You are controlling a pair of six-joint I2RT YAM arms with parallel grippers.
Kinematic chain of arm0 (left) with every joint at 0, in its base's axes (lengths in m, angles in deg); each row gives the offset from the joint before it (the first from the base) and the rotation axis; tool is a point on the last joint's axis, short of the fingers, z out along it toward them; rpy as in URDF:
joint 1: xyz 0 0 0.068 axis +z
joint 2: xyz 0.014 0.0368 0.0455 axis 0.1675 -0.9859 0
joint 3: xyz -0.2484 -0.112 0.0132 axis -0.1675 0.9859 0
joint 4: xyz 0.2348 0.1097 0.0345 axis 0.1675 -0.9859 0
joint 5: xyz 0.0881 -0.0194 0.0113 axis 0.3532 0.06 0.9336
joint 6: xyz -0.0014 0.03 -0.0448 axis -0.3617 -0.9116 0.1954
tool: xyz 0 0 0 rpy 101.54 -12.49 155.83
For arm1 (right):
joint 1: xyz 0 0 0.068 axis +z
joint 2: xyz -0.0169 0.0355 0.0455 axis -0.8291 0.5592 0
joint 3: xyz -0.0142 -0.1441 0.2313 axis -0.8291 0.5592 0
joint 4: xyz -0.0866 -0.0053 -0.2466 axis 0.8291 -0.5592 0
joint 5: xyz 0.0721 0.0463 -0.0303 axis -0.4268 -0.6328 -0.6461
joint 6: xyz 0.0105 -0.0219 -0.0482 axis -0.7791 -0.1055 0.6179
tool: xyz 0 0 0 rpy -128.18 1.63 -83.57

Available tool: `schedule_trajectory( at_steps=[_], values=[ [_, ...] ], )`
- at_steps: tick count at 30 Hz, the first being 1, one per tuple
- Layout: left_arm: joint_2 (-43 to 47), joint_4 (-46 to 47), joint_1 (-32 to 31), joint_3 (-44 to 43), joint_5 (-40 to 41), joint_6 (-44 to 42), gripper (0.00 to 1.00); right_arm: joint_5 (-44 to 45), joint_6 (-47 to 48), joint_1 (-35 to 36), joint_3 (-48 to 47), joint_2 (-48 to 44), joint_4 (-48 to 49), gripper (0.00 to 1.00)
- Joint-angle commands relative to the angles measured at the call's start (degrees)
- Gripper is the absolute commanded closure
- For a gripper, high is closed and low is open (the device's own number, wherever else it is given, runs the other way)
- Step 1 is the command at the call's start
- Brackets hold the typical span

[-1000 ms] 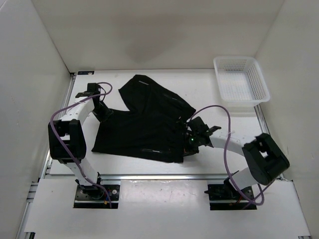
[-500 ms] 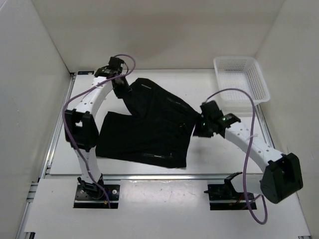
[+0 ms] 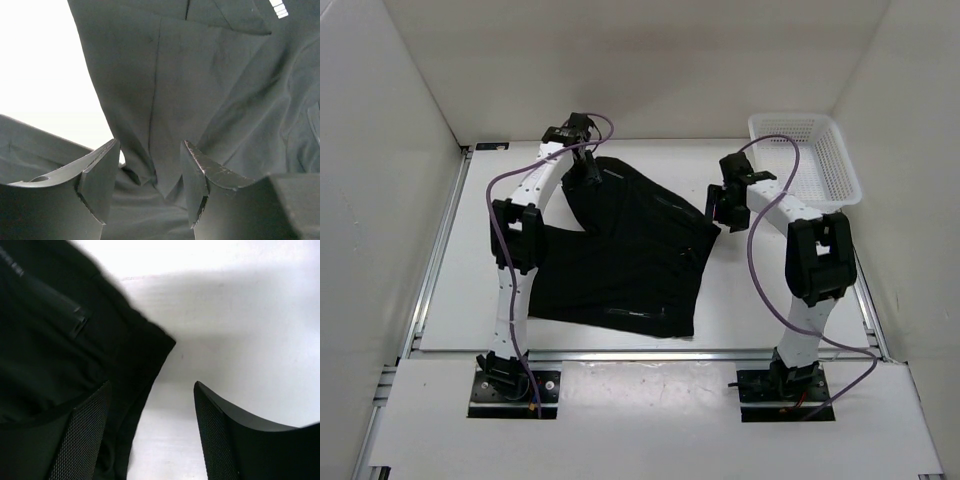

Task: Fold and stack the shorts
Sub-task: Flatten the shorts out

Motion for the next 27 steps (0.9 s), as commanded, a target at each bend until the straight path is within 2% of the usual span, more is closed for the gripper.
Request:
schedule_trajectory(
  at_steps=[1,4,8,11,15,17,19,20,22,27],
  values=[
    [-1.3,-1.3,0.6,-4.1,0.4,-0.6,0.37,-0.9,2.6,-0.3,-5.9,2.5,-0.1,0.28],
    [-3.8,-0.7,1.1,-5.3,-0.1,-0.6,0.37,-0.9,3.3,-0.3,-8.9,6.0,-0.1,0.31],
    [-7.1,-0.1,1.8,-9.4,-0.7,-0.6,0.37,-3.0,3.3,-0.3,-10.7,9.1,-0.1,0.44],
    [-9.8,-0.1,3.0,-13.1,0.0,-0.6,0.37,-3.0,3.3,-0.3,-11.3,10.4,-0.1,0.47],
    [-11.4,-0.1,3.0,-14.4,0.6,-1.6,0.45,-3.0,3.3,-0.3,-11.9,12.1,-0.1,0.5],
    [-11.9,-0.1,3.0,-14.4,0.6,-1.6,0.47,-3.0,3.3,-0.3,-12.4,12.6,-0.1,0.55],
    [-12.6,-0.1,3.0,-14.4,0.6,-2.3,0.5,-3.0,3.3,-0.3,-12.4,12.6,-0.1,0.57],
    [-13.3,-0.1,3.0,-14.4,0.6,-2.8,0.54,-3.0,3.3,-0.3,-12.4,13.1,-0.1,0.6],
    [-13.8,-0.1,3.0,-14.4,0.6,-2.8,0.57,-3.0,3.3,-0.3,-12.4,13.1,-0.1,0.6],
    [-13.9,1.2,3.0,-14.0,-0.7,-2.8,0.57,-2.5,3.3,-0.3,-13.0,12.6,-0.1,0.61]
  ],
)
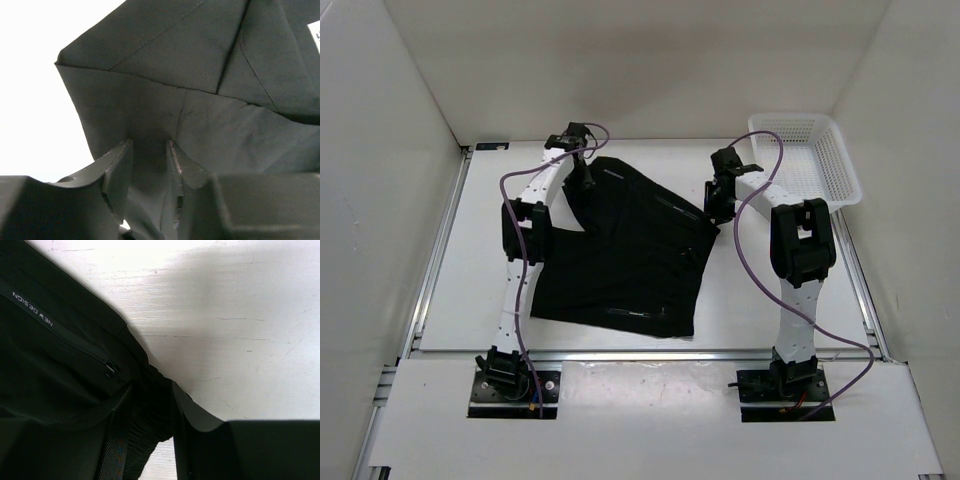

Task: Fold and stack the shorts
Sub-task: Flatten the shorts out

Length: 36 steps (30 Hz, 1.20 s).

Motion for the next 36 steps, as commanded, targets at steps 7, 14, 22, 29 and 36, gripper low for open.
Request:
schedule_trajectory(
  at_steps=[7,14,22,29,36],
  values=[
    [0.9,0.9,-1.9,0.0,2.8,-1.7,0.44,0.0,0.6,0.1,-2.3,0.4,0.0,0.61],
    [0.4,0.9,-2.4,0.0,3.3,-2.2,0.78,0.0,0.6,0.1,-2.3,0.4,0.0,0.61],
    [5.1,0.8,-2.4,1.7,4.7,-3.3,0.9,0.0,0.6,0.1,-2.8,1.0,0.0,0.76],
    [15.4,2.2,-1.9,7.3,9.6,-2.1,0.9,1.1,1.1,0.1,-2.8,1.0,-0.6,0.81],
    [24.4,3.0,0.6,16.8,9.1,-0.8,0.9,1.7,1.1,0.1,-3.4,0.4,-0.6,0.81]
  ],
)
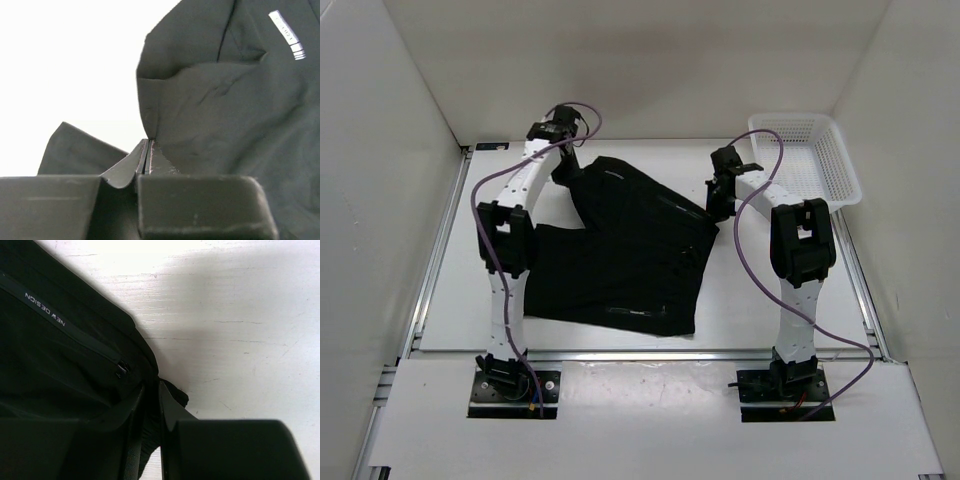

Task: Fold and stack the shorts
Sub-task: Flatten the shorts out

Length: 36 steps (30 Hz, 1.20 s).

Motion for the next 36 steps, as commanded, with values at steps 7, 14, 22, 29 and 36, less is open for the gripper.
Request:
schedule_trajectory(
  at_steps=[7,14,22,29,36],
  values=[
    [11.6,3.3,6.6,17.8,3.3,5.5,0.9,0.5,0.9,0.1,-4.7,1.0,-1.0,0.83],
    [11.2,2.3,9.6,22.2,2.8,8.4,0.53,-0.5,1.9,0.1,-5.2,-0.4,-1.1,0.42],
    [19.2,1.7,8.7,19.7,2.0,7.8,0.3,-1.6,1.9,3.8,-5.2,-9.4,-1.1,0.28],
    [28.1,5.8,1.5,35.9,-2.8,7.1,0.64,-4.1,-3.0,11.1,13.6,-22.2,3.2,0.86],
    [31.8,12.7,-0.9,54.6,-7.5,10.4,0.68,-13.0,-12.4,13.7,36.4,-28.1,14.4,0.97]
  ],
)
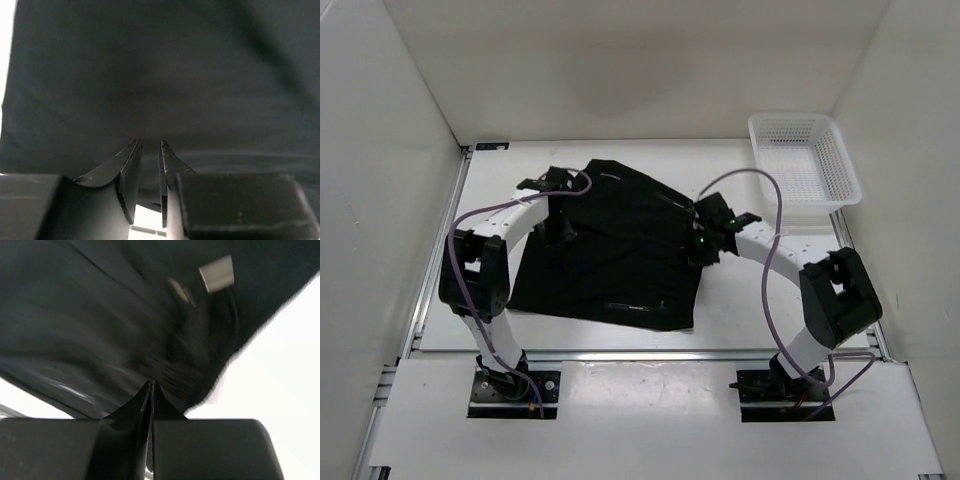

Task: Fold and stack the shorts
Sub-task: Flatten the shorts out, then fold the shorts

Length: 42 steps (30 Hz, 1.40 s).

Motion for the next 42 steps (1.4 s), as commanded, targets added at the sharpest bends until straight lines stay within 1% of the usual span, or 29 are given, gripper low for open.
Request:
schedule_trajectory(
  at_steps=[1,3,4,5,6,10,13,14,15,17,20,21,23,24,25,26,27,28,29,30,31,33,34,36,37,39,40,41,42],
  values=[
    [1.0,3.3,-0.3,3.3,-2.0,2.0,0.68,-4.5,-5.2,-0.7,5.5,1.5,5.9,0.97],
    [1.0,3.3,-1.0,3.9,-2.0,2.1,0.68,-2.9,-5.2,-0.7,4.9,4.3,5.9,0.97],
    [1.0,3.3,-1.0,3.2,-2.0,2.1,0.68,-1.9,-4.7,-0.7,4.2,5.4,5.1,0.95],
    [1.5,3.3,-1.0,3.2,-2.0,2.1,0.65,0.8,-4.7,-0.7,3.5,6.5,4.5,0.91],
    [1.5,3.3,-1.0,2.3,-2.0,2.1,0.58,2.2,-4.2,-2.0,1.6,9.2,3.7,0.9],
    [2.7,2.6,-1.0,-0.6,-2.0,2.1,0.48,3.6,-3.2,-7.4,-3.0,15.5,2.7,0.9],
    [1.6,1.1,-1.0,-5.1,-2.0,1.5,0.47,6.1,-0.4,-9.6,-10.3,20.0,-0.2,0.88],
    [0.7,-0.2,-1.0,-7.8,-2.0,0.9,0.47,6.8,0.3,-10.4,-12.4,21.5,-1.5,0.88],
    [0.0,-0.9,-1.0,-9.1,-1.5,0.9,0.47,6.8,1.1,-10.9,-16.1,21.5,-2.1,0.84],
    [-0.8,-1.9,-1.0,-12.4,-1.5,0.3,0.46,6.8,3.0,-10.9,-20.0,22.3,-4.1,0.79],
    [-0.7,-3.8,-0.5,-12.3,-0.3,0.3,0.46,6.2,4.3,-10.9,-22.3,17.2,-4.6,0.53],
    [1.2,-3.8,-0.5,-11.0,-0.3,0.3,0.46,6.2,4.3,-10.9,-22.3,15.3,-4.6,0.37],
    [4.2,-3.8,1.3,-6.5,-0.3,2.2,0.46,6.2,3.8,-10.4,-19.5,8.7,-4.1,0.23],
    [7.9,-3.8,1.9,-0.6,-1.1,4.5,0.46,6.2,3.1,-10.4,-18.1,6.4,-4.1,0.14],
    [9.9,-3.8,2.4,2.7,-1.7,5.8,0.46,6.7,3.0,-10.4,-14.8,1.8,-3.5,0.1],
    [11.8,-4.3,2.9,5.9,-1.7,7.1,0.46,6.7,2.3,-10.4,-12.8,-0.4,-3.5,0.09],
    [13.7,-4.3,3.5,12.1,-2.5,10.1,0.46,6.7,1.6,-10.4,-10.8,-2.5,-2.8,0.08],
    [17.8,-4.3,3.5,15.0,-4.3,11.4,0.46,6.0,1.5,-10.4,-6.4,-6.1,-2.8,0.08],
    [19.7,-4.8,3.5,17.8,-5.3,12.9,0.46,5.1,0.8,-10.4,-4.2,-7.7,-2.8,0.08],
    [21.5,-4.1,3.5,22.8,-6.7,14.2,0.44,4.4,0.1,-10.4,-2.0,-9.2,-2.2,0.08],
    [24.3,-4.1,3.5,24.8,-8.4,16.5,0.44,3.6,0.1,-10.4,1.8,-11.5,-2.2,0.11],
    [26.1,-2.3,3.5,28.0,-9.0,18.5,0.43,2.2,-1.3,-10.4,5.4,-13.6,-1.7,0.12],
    [26.1,-2.3,4.1,30.0,-9.8,19.1,0.42,1.0,-1.3,-10.4,6.9,-15.1,-1.7,0.16],
    [25.2,-0.9,4.1,30.6,-10.5,19.7,0.4,-0.3,-1.9,-10.4,10.5,-16.5,-1.7,0.16],
    [24.4,-0.3,4.1,31.3,-10.5,19.7,0.39,-0.9,-1.9,-10.4,11.4,-17.9,-1.7,0.13],
    [21.9,0.8,4.1,31.8,-11.1,19.7,0.37,-2.8,-3.1,-10.4,13.8,-19.7,-1.7,0.0],
    [21.3,1.5,4.1,32.5,-11.1,19.7,0.36,-3.9,-3.1,-10.4,14.5,-20.2,-1.7,0.0],
    [20.3,2.8,4.1,33.1,-11.8,19.7,0.32,-4.7,-3.9,-11.1,15.2,-20.2,-1.7,0.0],
    [19.7,3.5,4.1,33.2,-11.8,19.7,0.31,-5.8,-3.9,-11.1,16.4,-20.9,-1.2,0.0]
  ],
)
